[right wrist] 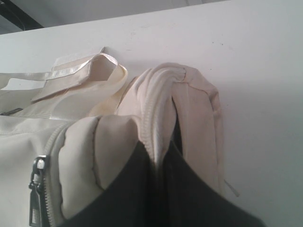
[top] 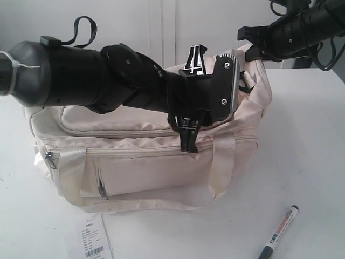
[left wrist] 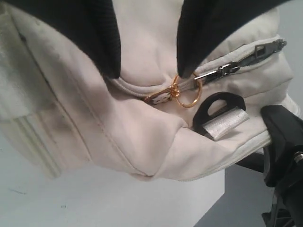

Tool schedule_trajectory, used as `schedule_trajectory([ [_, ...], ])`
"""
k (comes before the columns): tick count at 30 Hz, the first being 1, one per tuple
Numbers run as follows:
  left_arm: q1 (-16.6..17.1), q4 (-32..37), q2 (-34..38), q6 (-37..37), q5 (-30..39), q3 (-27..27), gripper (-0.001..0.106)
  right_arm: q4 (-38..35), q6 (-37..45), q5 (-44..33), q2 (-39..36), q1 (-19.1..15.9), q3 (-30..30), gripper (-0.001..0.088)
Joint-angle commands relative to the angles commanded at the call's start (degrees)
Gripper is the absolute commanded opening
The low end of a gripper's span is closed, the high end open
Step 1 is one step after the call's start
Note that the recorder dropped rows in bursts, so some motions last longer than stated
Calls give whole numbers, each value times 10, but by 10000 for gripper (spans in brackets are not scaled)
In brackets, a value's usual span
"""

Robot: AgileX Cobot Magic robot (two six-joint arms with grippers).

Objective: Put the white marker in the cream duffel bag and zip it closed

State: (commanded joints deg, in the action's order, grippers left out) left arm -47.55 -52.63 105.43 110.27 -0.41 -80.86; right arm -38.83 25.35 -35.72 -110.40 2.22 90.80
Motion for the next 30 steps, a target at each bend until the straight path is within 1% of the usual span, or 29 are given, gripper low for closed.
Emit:
schedule_trajectory([
  [2,0,0,15,-5,4,-22,444,0,0,0,0,0,0,0],
  [5,0,0,38,-3,4,-39,444,0,0,0,0,0,0,0],
  [8,0,0,51,23,-6,-39,444,0,0,0,0,0,0,0],
  [14,0,1,69,25,-60,-42,444,0,0,0,0,0,0,0],
  [21,-1,2,80,24,-49,-78,444,0,0,0,0,0,0,0],
  [23,-1,2,82,24,-27,-86,444,0,0,0,0,0,0,0],
  [26,-1,2,87,23,-10,-95,444,0,0,0,0,0,0,0],
  [30,-1,2,99,22,-10,-99,444,0,0,0,0,0,0,0],
])
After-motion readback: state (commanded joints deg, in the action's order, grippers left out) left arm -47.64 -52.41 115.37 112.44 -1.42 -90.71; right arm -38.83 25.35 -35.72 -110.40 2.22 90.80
